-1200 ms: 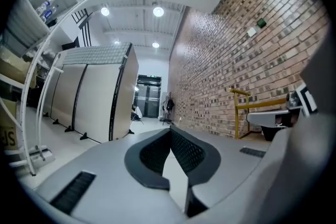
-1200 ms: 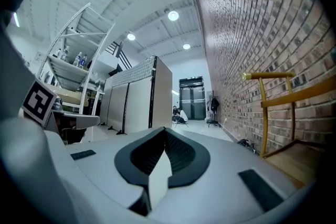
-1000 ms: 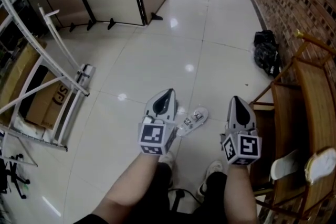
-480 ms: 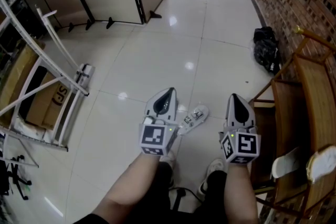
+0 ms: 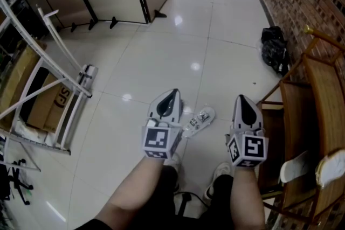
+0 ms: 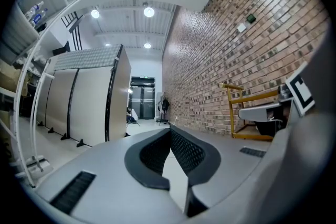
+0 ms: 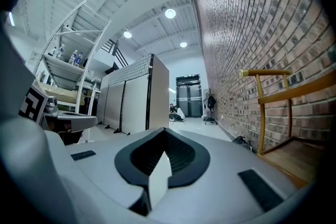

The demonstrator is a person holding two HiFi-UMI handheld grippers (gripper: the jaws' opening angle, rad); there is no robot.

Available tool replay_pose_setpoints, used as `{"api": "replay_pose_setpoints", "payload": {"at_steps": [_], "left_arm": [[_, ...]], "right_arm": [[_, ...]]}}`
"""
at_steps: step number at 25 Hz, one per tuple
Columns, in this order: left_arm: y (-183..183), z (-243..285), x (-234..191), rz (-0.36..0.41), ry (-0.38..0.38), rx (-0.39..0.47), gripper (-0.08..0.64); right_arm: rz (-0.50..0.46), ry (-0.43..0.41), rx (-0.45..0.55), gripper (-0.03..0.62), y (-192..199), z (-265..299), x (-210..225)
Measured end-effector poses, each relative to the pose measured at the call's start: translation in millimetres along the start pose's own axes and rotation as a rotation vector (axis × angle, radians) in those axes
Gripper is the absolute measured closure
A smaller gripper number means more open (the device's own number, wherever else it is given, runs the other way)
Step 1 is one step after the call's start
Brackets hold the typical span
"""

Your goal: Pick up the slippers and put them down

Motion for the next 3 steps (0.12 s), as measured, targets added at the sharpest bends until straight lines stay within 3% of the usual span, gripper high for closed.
{"api": "replay_pose_setpoints", "payload": {"at_steps": [3], "left_arm": [[1.9,1.2,0.9,0.008,0.009,0.01,0.555]], "right_arm": [[-0.003,-0.015,0.014,0.584,-0.3,0.7,1.1]]}}
Point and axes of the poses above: the fingertips, and each gripper's own axes: z forward along the fingers, x to its right, y out of its underside, the point moved 5 cm from there along -z, backward along the fingers, and after that the axes turned 14 degrees about x, right-handed, at the moved point
